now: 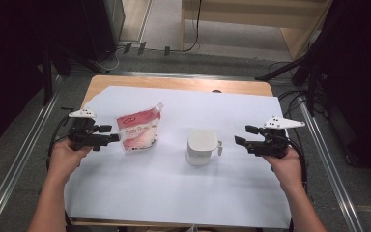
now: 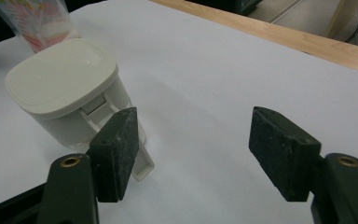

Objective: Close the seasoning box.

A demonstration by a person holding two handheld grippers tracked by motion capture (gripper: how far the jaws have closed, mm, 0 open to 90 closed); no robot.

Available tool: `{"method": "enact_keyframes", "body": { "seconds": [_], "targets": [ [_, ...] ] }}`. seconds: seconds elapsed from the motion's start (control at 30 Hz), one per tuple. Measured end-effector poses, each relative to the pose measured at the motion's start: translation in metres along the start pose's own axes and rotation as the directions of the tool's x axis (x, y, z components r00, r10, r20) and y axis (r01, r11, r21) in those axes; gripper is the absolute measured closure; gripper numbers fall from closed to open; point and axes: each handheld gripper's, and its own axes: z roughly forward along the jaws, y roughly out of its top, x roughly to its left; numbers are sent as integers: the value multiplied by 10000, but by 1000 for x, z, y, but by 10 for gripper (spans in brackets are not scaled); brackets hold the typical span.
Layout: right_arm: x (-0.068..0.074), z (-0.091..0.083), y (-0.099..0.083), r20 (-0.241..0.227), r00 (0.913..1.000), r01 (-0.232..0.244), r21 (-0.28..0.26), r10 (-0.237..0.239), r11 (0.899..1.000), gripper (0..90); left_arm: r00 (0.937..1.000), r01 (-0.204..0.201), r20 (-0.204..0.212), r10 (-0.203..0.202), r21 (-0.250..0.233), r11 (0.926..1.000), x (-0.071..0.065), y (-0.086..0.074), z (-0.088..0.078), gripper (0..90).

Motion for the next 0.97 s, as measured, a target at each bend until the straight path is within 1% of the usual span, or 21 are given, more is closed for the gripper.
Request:
{"method": "enact_keyframes", "body": {
  "seconds": [0.1,0.2,0.4,0.53,0.57,0.63,0.97],
  "targets": [
    [-3,-1,-2,119,9999,32,-36,-32,10000,323,10000,-13,11,13,42,10000,0,0,0,365],
    [-7,0,-4,250,9997,-59,18,59,10000,308,10000,-14,-29,14,81,10000,0,0,0,365],
    [-12,1,-9,370,9991,-218,47,216,9998,297,10000,-34,-42,34,108,9999,1,0,1,365],
    [-13,2,-9,380,9990,-221,87,218,9997,297,10000,-41,-2,42,146,9999,1,0,1,365],
    [-12,2,-9,392,9989,-246,119,241,9996,297,10000,-31,-71,32,99,9999,0,-1,2,365],
    [-12,2,-9,425,9989,-224,120,219,9997,296,10000,-34,-68,34,104,9999,0,-1,2,365],
    [-13,2,-10,472,9986,-232,109,226,9997,296,10000,-22,2,22,144,9999,1,-1,2,364]
  ]
}}
